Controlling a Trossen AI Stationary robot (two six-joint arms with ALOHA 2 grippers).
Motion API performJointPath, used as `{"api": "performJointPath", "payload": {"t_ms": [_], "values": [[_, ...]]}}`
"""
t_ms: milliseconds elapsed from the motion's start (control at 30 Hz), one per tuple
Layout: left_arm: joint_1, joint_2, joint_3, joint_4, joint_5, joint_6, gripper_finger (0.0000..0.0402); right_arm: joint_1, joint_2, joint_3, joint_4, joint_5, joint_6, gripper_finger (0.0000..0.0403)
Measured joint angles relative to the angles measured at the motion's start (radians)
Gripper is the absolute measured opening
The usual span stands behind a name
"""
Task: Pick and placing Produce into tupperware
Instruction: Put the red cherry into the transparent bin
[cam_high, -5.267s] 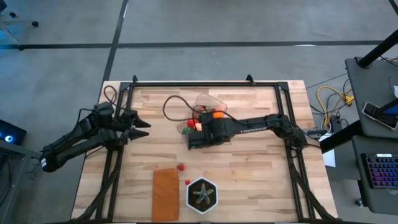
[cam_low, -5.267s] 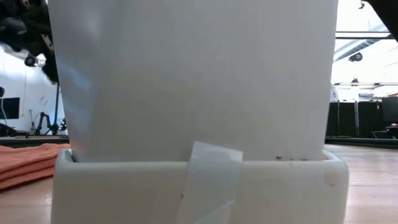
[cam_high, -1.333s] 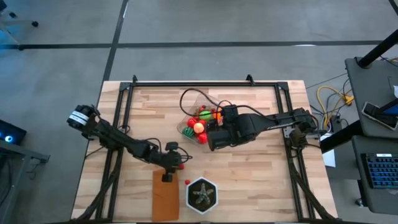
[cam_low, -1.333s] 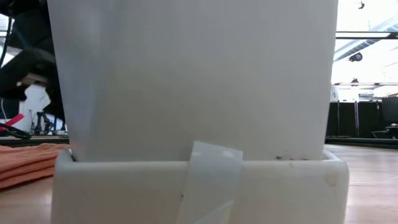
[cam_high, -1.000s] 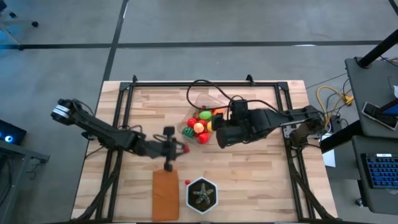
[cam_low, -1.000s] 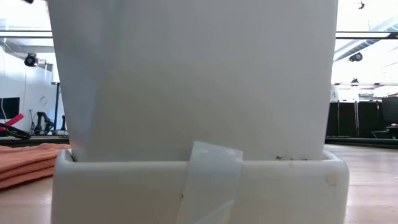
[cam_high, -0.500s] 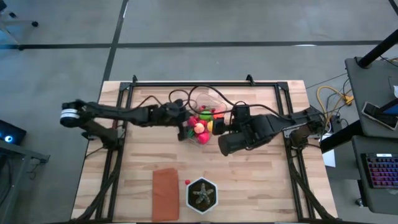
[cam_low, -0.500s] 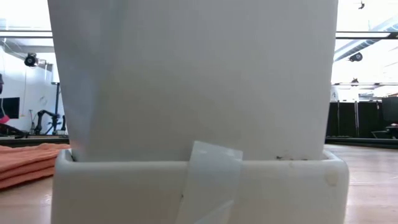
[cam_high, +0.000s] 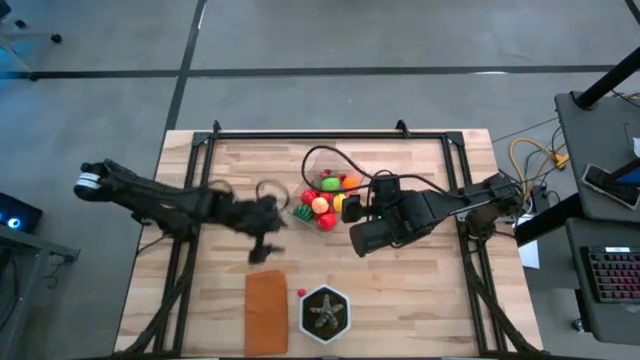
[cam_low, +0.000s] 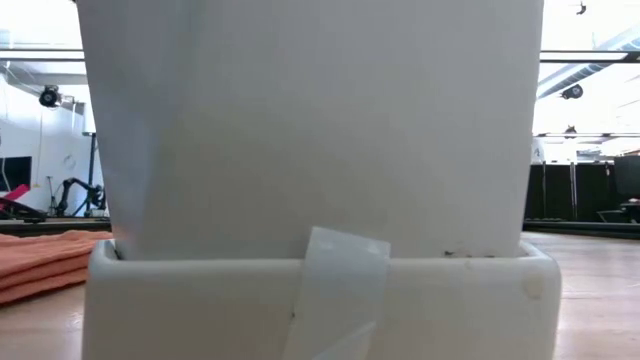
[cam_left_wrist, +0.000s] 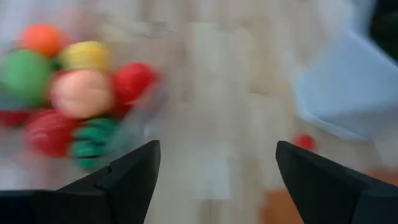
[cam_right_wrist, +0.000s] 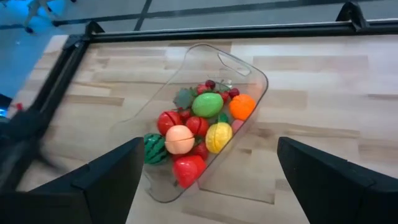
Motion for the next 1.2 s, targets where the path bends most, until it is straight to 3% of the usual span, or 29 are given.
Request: {"api": "performJointPath", "payload": {"t_ms": [133,267,467,633,967,1200], "values": [[-0.165,-0.037,-0.076,0.086,-0.050,0.162,0.0303,0.000,0.000,-0.034,0.000,0.000,0.004,0.0359],[-0.244,0.007,-0.178,0.251,-0.099,0.358,0.0303,0.000,0.000,-0.064,0.000,-0.002,0.025,0.0359],[-0.247,0.185,-0.213,0.410,-0.064,0.194,0.0303,-0.001,0.000,-0.089,0.000,-0.066,0.031,0.0359],[-0.274,0.305,-0.161,0.504,0.008,0.179,0.0303,0.000,0.000,-0.097,0.000,-0.087,0.035,0.0359],[-0.328,0.441,-0.086,0.545,0.012,0.175,0.0303,0.000,0.000,-0.097,0.000,-0.103,0.031,0.0359],[-0.333,0.511,-0.086,0.590,-0.038,0.070,0.0303,0.000,0.000,-0.098,0.000,-0.103,0.029,0.0359]]}}
